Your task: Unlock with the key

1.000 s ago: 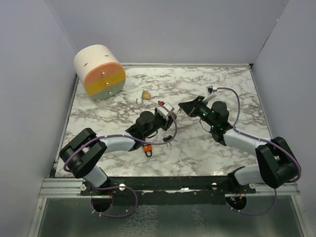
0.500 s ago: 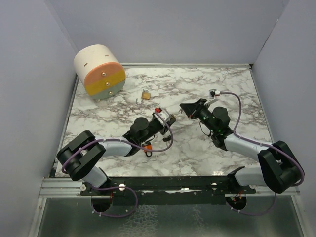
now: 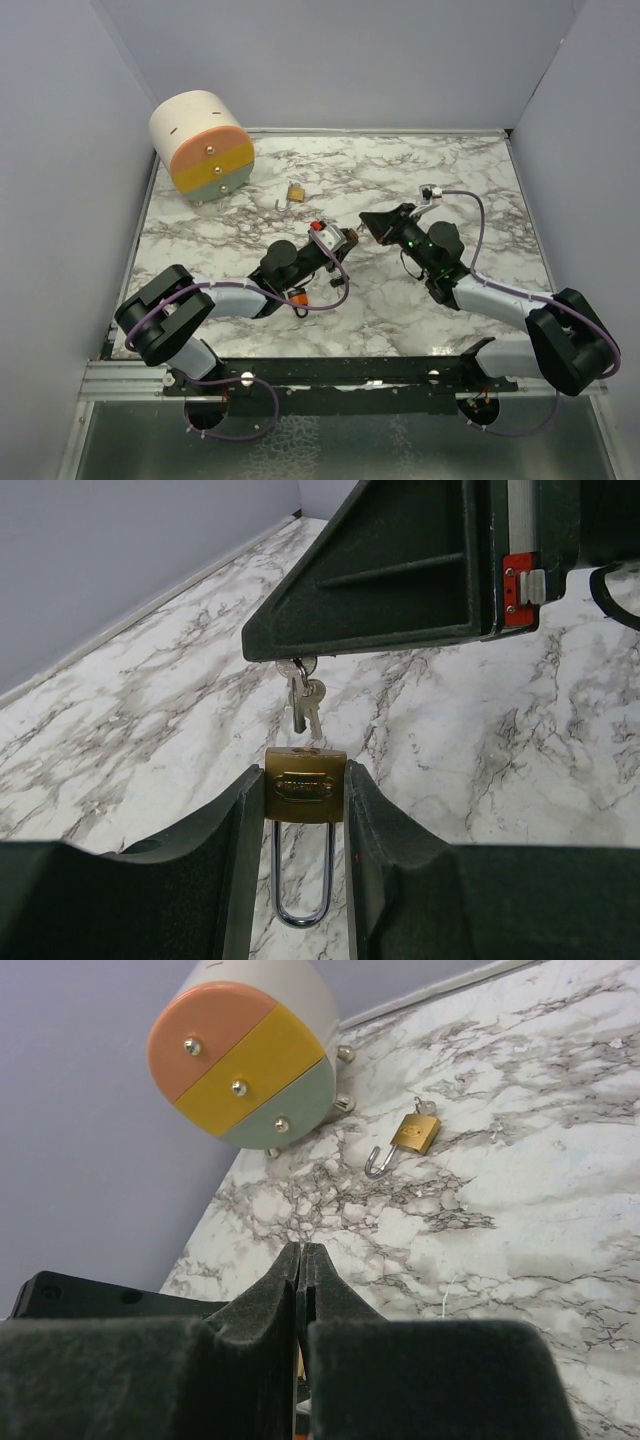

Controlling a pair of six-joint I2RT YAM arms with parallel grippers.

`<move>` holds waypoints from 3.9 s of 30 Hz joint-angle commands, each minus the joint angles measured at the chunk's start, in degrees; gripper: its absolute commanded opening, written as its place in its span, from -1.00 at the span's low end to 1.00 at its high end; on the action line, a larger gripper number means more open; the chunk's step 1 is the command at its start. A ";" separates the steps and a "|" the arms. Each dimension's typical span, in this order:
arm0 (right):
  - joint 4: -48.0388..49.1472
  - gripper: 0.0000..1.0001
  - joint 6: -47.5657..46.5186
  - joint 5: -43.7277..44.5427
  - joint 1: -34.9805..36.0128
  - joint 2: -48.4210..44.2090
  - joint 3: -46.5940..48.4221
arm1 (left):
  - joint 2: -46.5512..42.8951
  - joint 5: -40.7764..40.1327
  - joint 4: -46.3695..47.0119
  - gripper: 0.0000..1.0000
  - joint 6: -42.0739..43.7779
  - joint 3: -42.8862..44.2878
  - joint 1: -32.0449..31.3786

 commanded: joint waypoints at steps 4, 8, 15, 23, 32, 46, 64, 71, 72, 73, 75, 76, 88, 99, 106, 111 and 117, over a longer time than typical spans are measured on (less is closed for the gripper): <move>2.28 -0.98 -0.87 2.10 1.70 -0.64 -0.44 | -0.82 0.97 3.81 -1.00 0.48 -0.10 -0.36; 2.36 -0.98 -0.75 2.29 2.38 -0.60 -0.59 | -1.16 0.55 3.81 -1.00 0.89 -0.08 -0.42; 2.07 -0.98 -0.71 2.52 2.88 -1.02 -0.93 | -1.75 -0.17 3.81 -1.00 1.08 -0.21 -0.56; 2.13 -0.98 -0.86 3.10 3.15 -1.13 -1.55 | -2.99 -1.31 3.81 -1.00 1.07 -0.19 -0.53; 2.77 -0.98 -1.10 2.33 3.39 -0.43 -1.87 | -2.63 -1.35 3.81 -1.00 0.58 0.72 -0.53; 6.04 -0.98 -1.56 -0.67 3.50 2.24 -2.99 | -1.62 -3.82 -5.09 -1.00 -3.28 9.17 -0.52; 1.93 -0.98 0.72 -3.40 3.50 4.63 -0.04 | -3.92 -10.32 -16.02 -1.00 -5.87 14.43 -0.56; -10.52 -0.99 2.97 -1.61 3.41 4.42 6.22 | -0.52 -15.70 -32.11 -1.00 -8.99 25.29 -0.55; -12.82 -0.99 3.19 -1.11 3.41 4.44 7.29 | -0.06 -16.64 -33.76 -1.00 -9.84 26.50 -0.59; -15.15 -0.99 3.73 -0.49 3.40 4.47 8.48 | 0.38 -17.57 -35.11 -1.00 -10.53 27.52 -0.53; -19.21 -0.98 4.57 0.88 3.41 4.59 10.56 | 1.50 -20.14 -39.12 -1.00 -12.01 30.25 -0.56; -21.99 -0.99 4.77 1.50 3.32 4.68 11.71 | 2.12 -21.83 -41.35 -1.00 -12.69 32.15 -0.51; -32.00 -0.98 6.99 2.66 3.32 8.56 20.07 | 7.54 -28.45 -53.90 -1.00 -18.09 39.71 -0.68; -29.15 -0.56 5.33 4.35 2.79 6.90 19.40 | 10.10 -24.02 -58.11 -1.00 -23.50 39.91 1.17; -29.84 -0.18 2.45 7.23 -0.75 4.14 18.95 | 11.80 -19.63 -59.02 -1.00 -27.54 37.82 4.54; -35.32 0.04 -3.89 9.51 -2.41 3.84 20.22 | 11.47 -19.15 -60.34 -1.00 -29.93 38.98 6.27; -41.71 0.19 -11.72 9.47 -2.40 8.13 22.48 | 12.51 -18.03 -62.81 -1.00 -33.32 44.46 7.46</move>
